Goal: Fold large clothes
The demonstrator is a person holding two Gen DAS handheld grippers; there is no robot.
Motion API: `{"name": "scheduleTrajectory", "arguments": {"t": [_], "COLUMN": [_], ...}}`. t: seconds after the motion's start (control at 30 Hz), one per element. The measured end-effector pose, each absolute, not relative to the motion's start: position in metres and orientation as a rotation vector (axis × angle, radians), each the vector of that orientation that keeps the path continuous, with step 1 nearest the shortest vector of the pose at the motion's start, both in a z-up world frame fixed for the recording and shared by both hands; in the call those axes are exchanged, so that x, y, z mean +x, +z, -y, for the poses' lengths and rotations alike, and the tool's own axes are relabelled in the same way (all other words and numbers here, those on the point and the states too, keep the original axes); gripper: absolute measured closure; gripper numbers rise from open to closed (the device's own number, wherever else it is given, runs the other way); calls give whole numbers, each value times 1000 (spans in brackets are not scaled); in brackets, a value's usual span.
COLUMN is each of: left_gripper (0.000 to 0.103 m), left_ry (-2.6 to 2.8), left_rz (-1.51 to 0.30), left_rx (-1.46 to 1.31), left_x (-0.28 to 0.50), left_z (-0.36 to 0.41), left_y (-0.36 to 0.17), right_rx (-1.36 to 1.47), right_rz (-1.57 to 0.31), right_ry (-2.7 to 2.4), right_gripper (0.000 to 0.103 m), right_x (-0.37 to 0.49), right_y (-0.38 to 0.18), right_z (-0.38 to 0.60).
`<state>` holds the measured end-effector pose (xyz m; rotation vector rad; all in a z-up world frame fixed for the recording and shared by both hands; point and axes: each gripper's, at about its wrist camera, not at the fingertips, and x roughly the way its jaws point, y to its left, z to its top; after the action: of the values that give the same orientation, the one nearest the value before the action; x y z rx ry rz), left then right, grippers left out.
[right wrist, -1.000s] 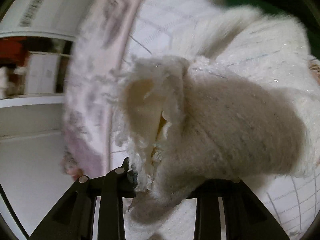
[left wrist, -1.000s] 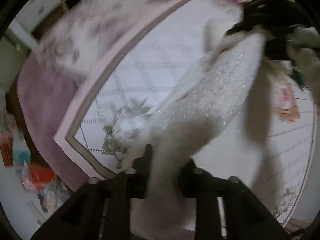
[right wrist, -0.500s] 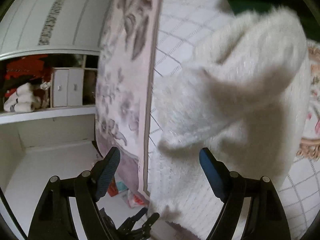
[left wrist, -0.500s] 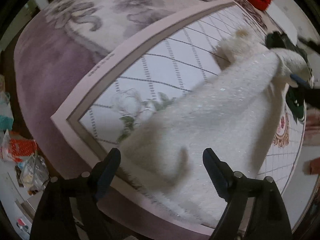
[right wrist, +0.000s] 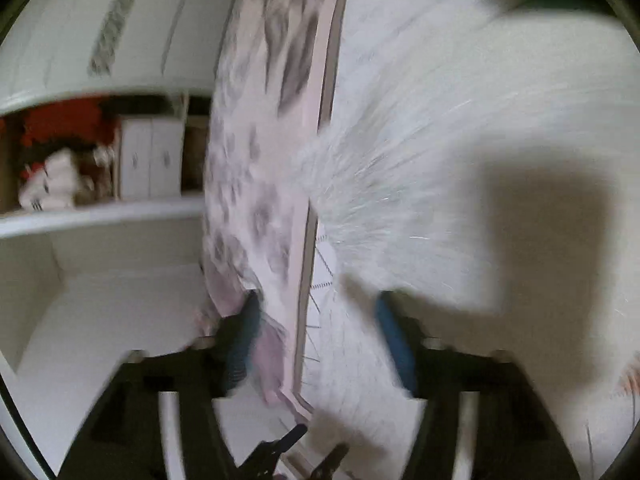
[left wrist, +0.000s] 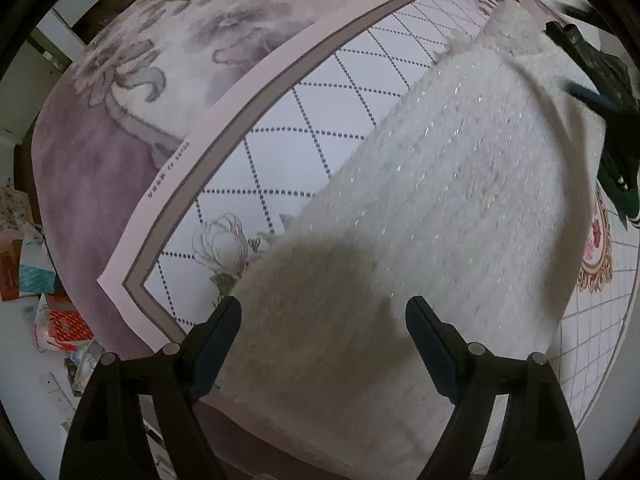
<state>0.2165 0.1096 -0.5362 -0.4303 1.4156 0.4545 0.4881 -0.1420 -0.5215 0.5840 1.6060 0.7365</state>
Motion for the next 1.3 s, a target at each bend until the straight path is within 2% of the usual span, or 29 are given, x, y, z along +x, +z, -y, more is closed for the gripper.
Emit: {"name": "scheduleTrajectory", "arguments": {"t": [0.13,0.2,0.23,0.33,0.4,0.57,0.67,0.73,0.8,0.93,1.0,1.07,1.3], "left_gripper": [19,19,19,19,19,19,19,19,19,19,14,7,5], "left_ry": [473,484,491,506,508,511,499,488,469,473,480,490,497], "left_rz": [-1411,-1409,-1411,-1428,-1448,-1461,-1457,-1461,-1486,-1515,-1520,-1513,-1497], "left_rx": [-439,-447,-441,-406,-412,-418,-425,-420,-413,-378,-348,-345,-384], "left_x": [232,238,242,252,254,255,253,252,253,253,254,254,247], "left_z": [-114,-115,-117,-117,-117,-111,-99,-89,-78,-64,-62,-62,-61], "left_y": [-540,-544,-548,-562,-571,-566,-555,-553,-559,-578,-592,-597,-585], "right_rx": [574,576,538,284,213,284,226,170,141,97,85,85,105], "right_rz": [-1539,-1586,-1632,-1681,-1683,-1667,-1625,-1615,-1634,-1728,-1731,-1726,-1762], "right_ry": [594,575,588,586,611,623,562,514,450,391,390,387,397], "right_gripper": [33,56,57,57,57,57,48,48,48,48,47,43,41], "right_x": [515,533,542,553,555,544,516,495,473,436,429,430,442], "right_y": [-516,-537,-555,-596,-608,-568,-529,-521,-525,-570,-591,-608,-590], "right_z": [180,170,153,106,94,125,166,183,205,229,230,231,243]}}
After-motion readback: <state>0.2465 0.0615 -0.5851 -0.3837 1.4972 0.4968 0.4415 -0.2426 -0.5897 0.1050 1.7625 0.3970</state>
